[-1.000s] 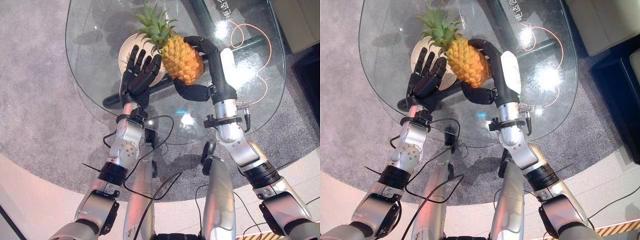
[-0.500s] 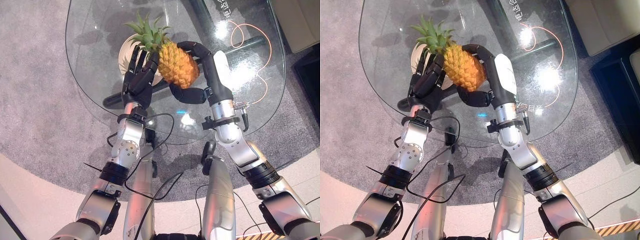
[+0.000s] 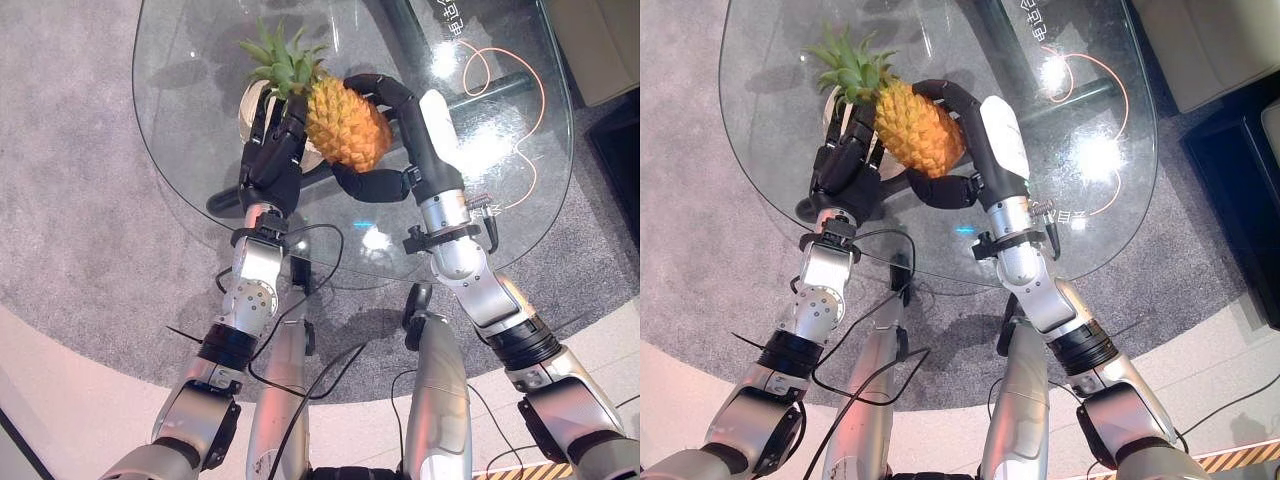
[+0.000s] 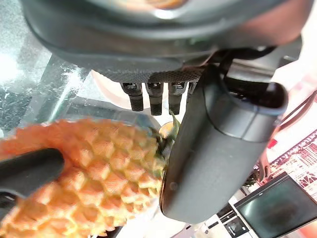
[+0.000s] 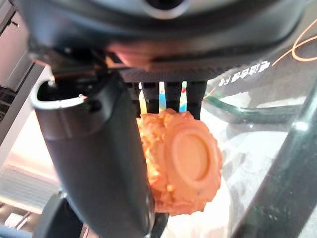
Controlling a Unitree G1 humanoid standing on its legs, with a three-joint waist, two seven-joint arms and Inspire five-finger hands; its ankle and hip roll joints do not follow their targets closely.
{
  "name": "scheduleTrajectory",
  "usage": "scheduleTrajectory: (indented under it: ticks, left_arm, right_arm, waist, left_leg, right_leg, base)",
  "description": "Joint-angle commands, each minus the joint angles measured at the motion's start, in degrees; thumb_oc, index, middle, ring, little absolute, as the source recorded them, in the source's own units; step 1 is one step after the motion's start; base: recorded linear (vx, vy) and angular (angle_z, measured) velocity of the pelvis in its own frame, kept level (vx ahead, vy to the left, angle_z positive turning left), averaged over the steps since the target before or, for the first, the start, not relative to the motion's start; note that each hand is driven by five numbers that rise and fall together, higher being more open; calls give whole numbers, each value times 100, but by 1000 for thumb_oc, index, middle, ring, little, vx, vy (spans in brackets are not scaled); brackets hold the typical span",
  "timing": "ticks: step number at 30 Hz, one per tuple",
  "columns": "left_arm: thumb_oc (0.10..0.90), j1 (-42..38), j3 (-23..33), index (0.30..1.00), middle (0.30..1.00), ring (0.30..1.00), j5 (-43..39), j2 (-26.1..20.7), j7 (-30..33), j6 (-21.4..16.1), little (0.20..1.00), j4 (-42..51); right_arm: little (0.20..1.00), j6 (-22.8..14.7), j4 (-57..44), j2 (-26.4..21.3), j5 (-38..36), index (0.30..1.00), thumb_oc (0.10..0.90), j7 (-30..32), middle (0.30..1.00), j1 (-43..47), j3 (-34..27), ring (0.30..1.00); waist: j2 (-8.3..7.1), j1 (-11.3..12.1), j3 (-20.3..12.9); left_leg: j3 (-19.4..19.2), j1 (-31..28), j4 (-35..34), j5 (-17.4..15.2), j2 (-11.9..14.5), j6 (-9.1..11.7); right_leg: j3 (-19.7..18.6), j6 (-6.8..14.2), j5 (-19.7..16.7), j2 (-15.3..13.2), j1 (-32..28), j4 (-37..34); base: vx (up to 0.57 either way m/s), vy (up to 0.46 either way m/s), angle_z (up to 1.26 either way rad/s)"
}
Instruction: Pick up the fruit to the plate
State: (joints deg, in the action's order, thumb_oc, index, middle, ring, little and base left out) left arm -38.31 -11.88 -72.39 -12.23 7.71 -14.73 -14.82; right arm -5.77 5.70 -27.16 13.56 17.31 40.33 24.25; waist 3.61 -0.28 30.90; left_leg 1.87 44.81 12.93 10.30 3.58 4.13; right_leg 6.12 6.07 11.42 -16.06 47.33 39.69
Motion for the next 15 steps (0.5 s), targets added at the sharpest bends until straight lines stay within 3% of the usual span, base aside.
scheduleTrajectory:
  ticks: [1,15]
  left_arm:
    - [800,-628,158,900,900,900,60,-83,-490,-377,900,802]
    - [800,-602,138,900,900,900,59,-128,-502,-477,900,869]
  right_arm:
    - [200,-995,-1333,223,81,300,100,-98,300,838,37,300]
    - [200,-928,-1379,95,160,300,100,-408,300,860,220,300]
  waist:
    - [-102,40,-111]
    - [-111,56,-111]
  left_leg:
    - [-306,-251,988,-1076,78,-69]
    - [-270,-239,992,-1060,63,-70]
  right_leg:
    - [-120,144,-1272,1,-434,-1633]
    - [-120,135,-1261,18,-424,-1601]
  base:
    - [0,0,0]
    - [0,0,0]
